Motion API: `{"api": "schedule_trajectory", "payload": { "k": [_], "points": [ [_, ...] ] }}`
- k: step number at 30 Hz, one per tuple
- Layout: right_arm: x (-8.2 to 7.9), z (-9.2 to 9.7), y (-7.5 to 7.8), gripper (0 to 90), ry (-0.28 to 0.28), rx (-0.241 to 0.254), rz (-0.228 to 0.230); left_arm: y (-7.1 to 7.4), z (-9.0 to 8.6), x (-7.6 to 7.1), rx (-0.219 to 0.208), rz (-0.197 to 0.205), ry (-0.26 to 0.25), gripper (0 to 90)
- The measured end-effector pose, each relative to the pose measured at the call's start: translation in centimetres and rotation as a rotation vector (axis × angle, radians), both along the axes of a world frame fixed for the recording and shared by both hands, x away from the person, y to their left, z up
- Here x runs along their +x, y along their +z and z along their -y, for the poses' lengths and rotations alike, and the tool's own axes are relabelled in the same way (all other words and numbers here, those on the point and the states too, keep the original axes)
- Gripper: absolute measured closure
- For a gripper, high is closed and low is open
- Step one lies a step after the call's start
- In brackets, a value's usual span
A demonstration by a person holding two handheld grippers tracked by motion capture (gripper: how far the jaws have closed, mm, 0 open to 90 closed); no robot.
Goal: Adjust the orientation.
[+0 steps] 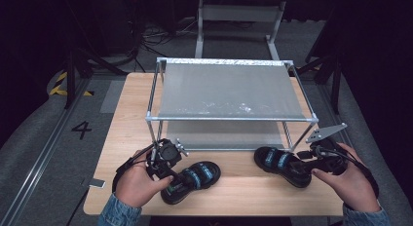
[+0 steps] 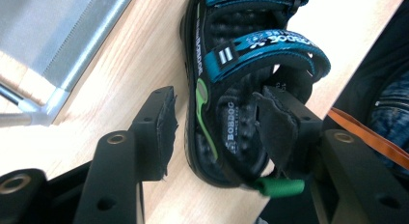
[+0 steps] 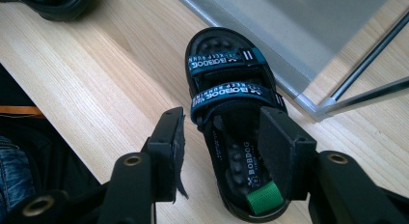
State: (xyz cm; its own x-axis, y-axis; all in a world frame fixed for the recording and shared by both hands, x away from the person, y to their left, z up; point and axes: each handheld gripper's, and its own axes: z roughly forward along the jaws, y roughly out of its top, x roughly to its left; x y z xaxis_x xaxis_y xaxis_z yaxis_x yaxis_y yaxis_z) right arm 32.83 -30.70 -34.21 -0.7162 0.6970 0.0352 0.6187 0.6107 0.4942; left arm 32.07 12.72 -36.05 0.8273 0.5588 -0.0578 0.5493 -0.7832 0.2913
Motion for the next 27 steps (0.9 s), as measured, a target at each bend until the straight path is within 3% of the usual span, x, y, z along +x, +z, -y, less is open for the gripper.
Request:
{"api": "schedule_trajectory", "payload": {
  "k": [11,16,21,23,27],
  "points": [
    [-0.1,-0.3,0.3,52.2,0.01,0.001,0.007,1.5,-0.6,-2.0,0.021,-0.055,-0.01,49.0],
    [0.1,-0.6,0.5,52.2,0.013,-0.002,0.009,0.7,-0.6,-2.2,0.053,-0.106,-0.001,51.1],
    [0.2,-0.8,0.4,52.3,0.026,-0.005,0.008,-0.1,-0.4,-1.9,0.047,-0.153,-0.014,61.2],
    [0.2,-0.8,0.4,52.5,0.028,-0.008,0.007,-0.2,-0.5,-1.8,0.027,-0.18,-0.015,67.7],
    [0.2,-0.8,0.4,52.6,0.03,-0.008,0.006,0.0,-0.5,-1.6,0.0,-0.19,-0.004,73.3]
  ]
}}
